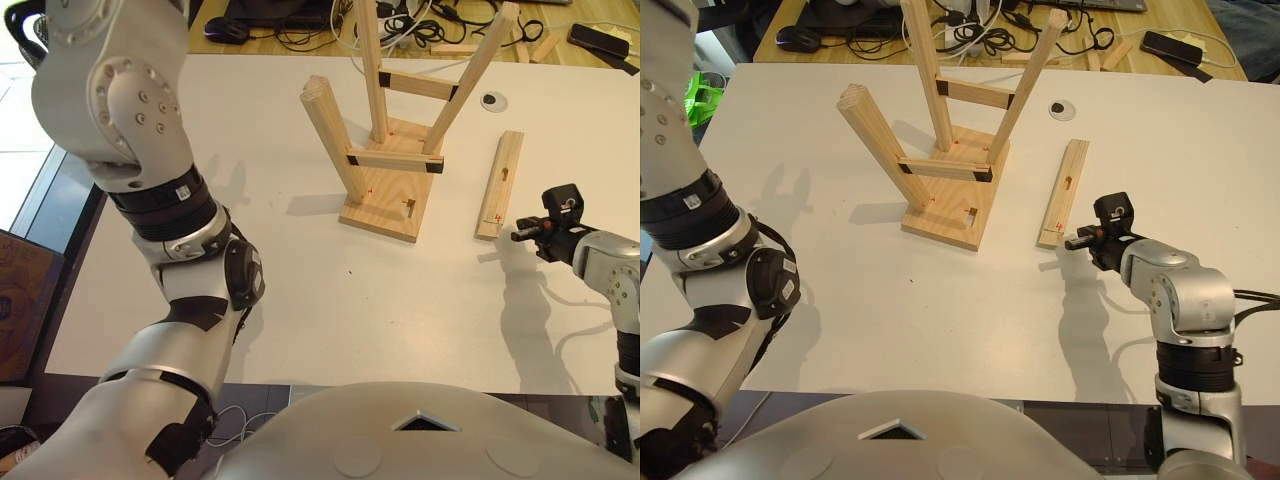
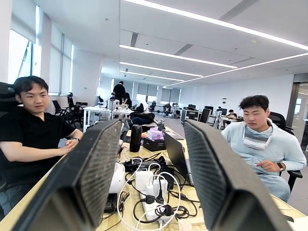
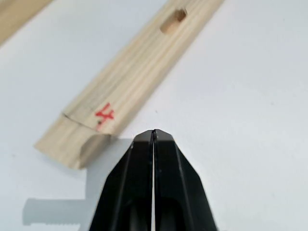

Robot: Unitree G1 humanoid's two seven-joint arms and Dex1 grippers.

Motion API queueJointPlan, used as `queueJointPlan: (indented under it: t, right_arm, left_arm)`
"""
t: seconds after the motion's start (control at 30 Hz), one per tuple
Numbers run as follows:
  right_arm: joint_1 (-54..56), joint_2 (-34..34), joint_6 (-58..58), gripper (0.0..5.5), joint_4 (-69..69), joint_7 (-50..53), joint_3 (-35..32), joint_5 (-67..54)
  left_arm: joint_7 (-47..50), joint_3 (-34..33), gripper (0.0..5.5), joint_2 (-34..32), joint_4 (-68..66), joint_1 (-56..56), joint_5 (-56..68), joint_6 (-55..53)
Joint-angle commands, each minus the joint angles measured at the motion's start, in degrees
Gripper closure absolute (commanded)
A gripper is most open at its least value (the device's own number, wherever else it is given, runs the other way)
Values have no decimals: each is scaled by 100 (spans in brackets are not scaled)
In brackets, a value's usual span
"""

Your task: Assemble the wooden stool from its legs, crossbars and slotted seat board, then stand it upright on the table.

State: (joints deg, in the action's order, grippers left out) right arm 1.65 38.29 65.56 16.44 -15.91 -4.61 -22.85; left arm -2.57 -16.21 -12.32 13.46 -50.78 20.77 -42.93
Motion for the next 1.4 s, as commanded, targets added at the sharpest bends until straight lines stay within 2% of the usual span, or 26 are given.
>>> queueJointPlan:
  t: [0.03,0.13,0.23,0.33,0.63,0.8,1.13,1.4]
  right_arm:
    - [-229,367,155,481,83,-205,-58,132]
    - [32,131,-79,435,97,-91,-343,173]
    - [978,-636,-139,384,215,413,-802,58]
    - [1498,-1320,187,328,7,1056,-904,246]
    - [1785,-3104,121,168,-707,2536,-917,940]
    - [1939,-3555,-273,84,-1247,3004,-1103,1235]
    - [2152,-3751,-213,84,-2011,2999,-1541,1187]
    - [1819,-3796,23,208,-1713,2980,-1664,1240]
  left_arm:
    - [151,7,309,74,153,210,-9,98]
    - [204,27,309,67,188,295,-30,183]
    - [206,59,309,34,201,316,-36,284]
    - [162,107,309,38,103,262,-11,398]
    - [108,186,309,164,-63,275,102,544]
    - [159,198,309,201,-27,305,157,541]
    - [248,186,309,250,30,378,214,517]
    - [323,-108,309,152,-71,211,305,790]
